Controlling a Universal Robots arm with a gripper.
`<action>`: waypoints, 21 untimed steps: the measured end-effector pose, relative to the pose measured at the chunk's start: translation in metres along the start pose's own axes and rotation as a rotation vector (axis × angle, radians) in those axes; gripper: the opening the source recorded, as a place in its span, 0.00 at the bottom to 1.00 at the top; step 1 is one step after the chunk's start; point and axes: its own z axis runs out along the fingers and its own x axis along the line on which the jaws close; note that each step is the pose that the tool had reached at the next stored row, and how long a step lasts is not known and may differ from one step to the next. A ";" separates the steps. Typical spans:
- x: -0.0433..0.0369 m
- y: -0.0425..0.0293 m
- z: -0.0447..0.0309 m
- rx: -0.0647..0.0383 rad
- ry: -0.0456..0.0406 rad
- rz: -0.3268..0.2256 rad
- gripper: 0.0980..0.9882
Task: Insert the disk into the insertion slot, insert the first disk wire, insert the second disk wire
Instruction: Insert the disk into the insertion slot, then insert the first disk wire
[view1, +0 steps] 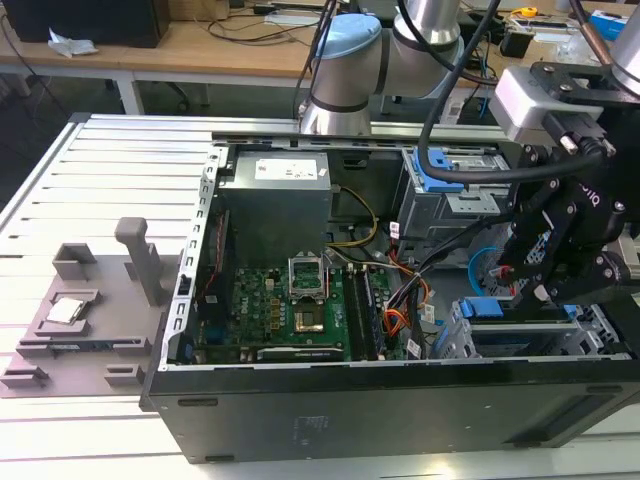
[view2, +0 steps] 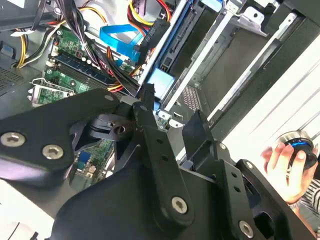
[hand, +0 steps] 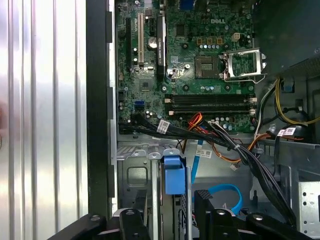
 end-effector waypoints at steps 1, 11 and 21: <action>0.0000 0.0000 0.0000 0.000 0.0000 0.000 0.45; 0.0000 0.0000 0.0002 0.000 0.0000 0.000 0.01; 0.0000 -0.0018 0.0005 0.000 -0.0004 0.000 0.01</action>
